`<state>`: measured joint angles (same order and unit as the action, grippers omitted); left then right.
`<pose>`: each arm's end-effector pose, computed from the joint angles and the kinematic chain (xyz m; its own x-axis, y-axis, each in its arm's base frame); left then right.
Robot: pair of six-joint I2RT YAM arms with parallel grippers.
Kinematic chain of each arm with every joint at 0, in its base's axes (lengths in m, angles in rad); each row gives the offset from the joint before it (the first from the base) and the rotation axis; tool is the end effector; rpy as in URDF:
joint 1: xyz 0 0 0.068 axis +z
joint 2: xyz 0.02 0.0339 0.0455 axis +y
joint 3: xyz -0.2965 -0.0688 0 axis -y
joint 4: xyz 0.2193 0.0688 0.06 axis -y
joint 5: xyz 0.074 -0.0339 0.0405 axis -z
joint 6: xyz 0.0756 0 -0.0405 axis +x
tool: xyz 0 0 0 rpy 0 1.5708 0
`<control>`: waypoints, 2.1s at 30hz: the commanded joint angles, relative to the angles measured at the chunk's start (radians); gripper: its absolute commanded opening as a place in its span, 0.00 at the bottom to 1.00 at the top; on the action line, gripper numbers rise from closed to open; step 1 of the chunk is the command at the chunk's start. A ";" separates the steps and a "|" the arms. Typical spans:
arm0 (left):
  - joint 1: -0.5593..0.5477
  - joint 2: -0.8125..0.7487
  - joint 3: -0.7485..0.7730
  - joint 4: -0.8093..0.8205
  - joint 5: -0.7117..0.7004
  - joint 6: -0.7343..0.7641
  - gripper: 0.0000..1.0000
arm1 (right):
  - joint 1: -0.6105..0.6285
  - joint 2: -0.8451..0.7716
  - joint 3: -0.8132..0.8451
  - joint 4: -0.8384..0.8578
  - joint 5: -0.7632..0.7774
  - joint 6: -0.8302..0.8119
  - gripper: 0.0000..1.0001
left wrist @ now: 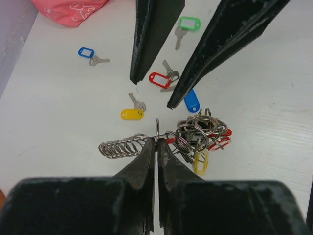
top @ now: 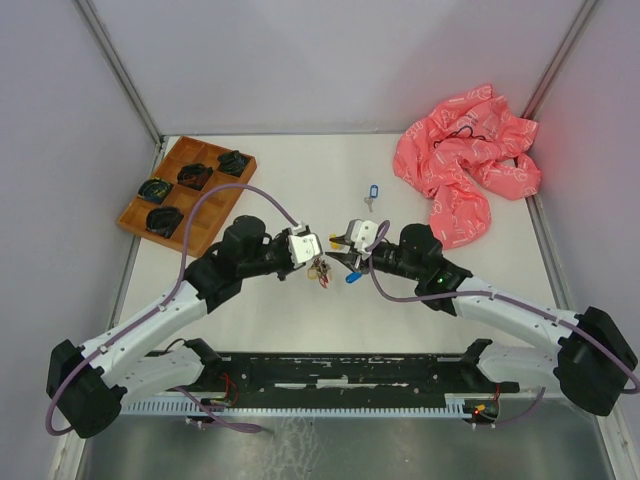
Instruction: Put the keys on the keyring
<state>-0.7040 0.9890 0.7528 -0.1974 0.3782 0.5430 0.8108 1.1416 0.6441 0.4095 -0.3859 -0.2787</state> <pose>0.1460 -0.1606 0.3076 0.1686 0.4868 -0.8571 0.8992 0.2803 0.3361 0.1595 0.2091 0.3185 0.1976 -0.1621 -0.9668 -0.9106 0.3348 -0.2422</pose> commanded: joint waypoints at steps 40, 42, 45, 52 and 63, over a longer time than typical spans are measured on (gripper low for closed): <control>-0.005 0.050 -0.088 0.362 0.005 -0.699 0.04 | 0.059 0.132 -0.024 0.290 0.204 -0.062 0.01; -0.005 0.037 -0.096 0.358 -0.072 -0.707 0.07 | 0.060 0.131 -0.020 0.289 0.205 -0.073 0.01; -0.005 -0.005 -0.114 0.372 -0.159 -0.702 0.13 | 0.060 0.122 -0.017 0.280 0.209 -0.089 0.01; -0.004 -0.133 -0.202 0.468 -0.226 -0.619 0.37 | 0.061 0.103 -0.012 0.254 0.205 -0.101 0.01; -0.003 -0.178 -0.297 0.603 -0.238 -0.475 0.41 | 0.065 0.092 -0.004 0.239 0.202 -0.105 0.01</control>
<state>-0.7029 0.8227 0.4759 0.2871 0.1581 -0.0406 0.8707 1.2705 0.6037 0.6029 -0.1970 -0.3725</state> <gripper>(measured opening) 0.416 0.013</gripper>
